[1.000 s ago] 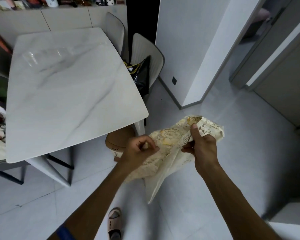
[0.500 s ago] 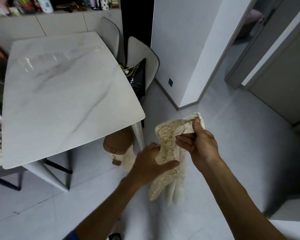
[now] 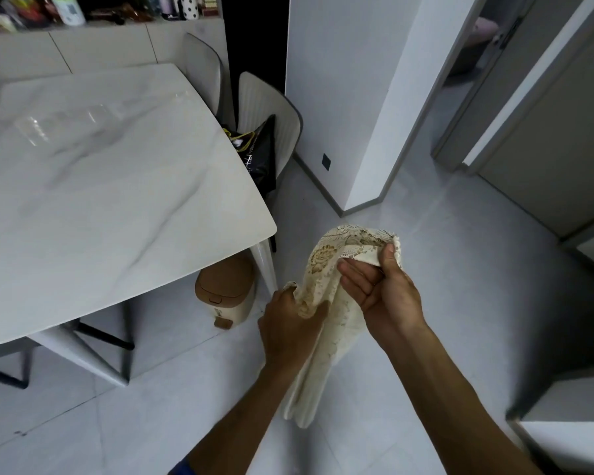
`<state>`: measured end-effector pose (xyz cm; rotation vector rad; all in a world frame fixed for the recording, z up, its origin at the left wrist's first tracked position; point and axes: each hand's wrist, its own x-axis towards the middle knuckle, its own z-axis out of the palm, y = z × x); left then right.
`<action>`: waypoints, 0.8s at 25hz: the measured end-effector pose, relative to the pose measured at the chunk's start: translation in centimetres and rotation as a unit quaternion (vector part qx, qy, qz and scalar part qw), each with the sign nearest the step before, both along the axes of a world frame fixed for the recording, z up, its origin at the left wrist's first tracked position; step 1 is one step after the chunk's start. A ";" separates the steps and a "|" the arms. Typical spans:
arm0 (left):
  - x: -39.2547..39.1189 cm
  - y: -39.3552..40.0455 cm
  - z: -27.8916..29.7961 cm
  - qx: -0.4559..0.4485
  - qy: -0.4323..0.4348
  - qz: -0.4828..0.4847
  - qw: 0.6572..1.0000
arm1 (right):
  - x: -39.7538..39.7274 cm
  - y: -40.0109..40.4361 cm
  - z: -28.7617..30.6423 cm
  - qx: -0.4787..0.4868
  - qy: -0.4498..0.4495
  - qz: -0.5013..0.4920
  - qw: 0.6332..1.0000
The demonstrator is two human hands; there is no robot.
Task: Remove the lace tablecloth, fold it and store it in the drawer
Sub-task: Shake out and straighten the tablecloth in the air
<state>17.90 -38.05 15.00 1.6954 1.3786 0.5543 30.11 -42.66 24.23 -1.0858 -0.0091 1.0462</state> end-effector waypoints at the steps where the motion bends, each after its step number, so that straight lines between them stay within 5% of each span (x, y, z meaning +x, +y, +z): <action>1: 0.5 -0.1 0.2 0.004 -0.005 -0.008 1.000 | -0.1 -0.1 -0.1 0.002 0.002 0.012 1.000; 6: -0.5 2.2 -0.5 0.058 -0.047 0.029 0.997 | 1.0 -1.5 -0.6 0.005 0.029 -0.016 0.999; 12: -2.8 5.1 0.5 0.147 -0.061 -0.126 0.979 | 2.9 -3.6 -0.7 -0.051 0.023 -0.040 0.998; 14: -3.0 5.9 1.5 0.223 -0.063 -0.168 0.958 | 3.9 -4.5 -0.7 -0.144 -0.078 -0.090 0.982; 15: -3.0 6.2 2.0 0.256 -0.055 -0.185 0.947 | 4.2 -5.0 -1.1 -0.228 -0.233 -0.098 0.940; 17: -2.9 6.4 3.1 0.294 -0.044 -0.206 0.932 | 3.8 -5.5 -2.0 -0.325 -0.614 -0.082 0.715; 18: -2.7 6.3 3.6 0.304 -0.043 -0.215 0.927 | 3.1 -5.1 -2.2 -0.279 -0.727 -0.038 0.627; 20: -2.0 6.2 4.7 0.329 -0.039 -0.244 0.912 | 2.2 -2.9 -1.9 -0.173 -0.812 0.155 0.536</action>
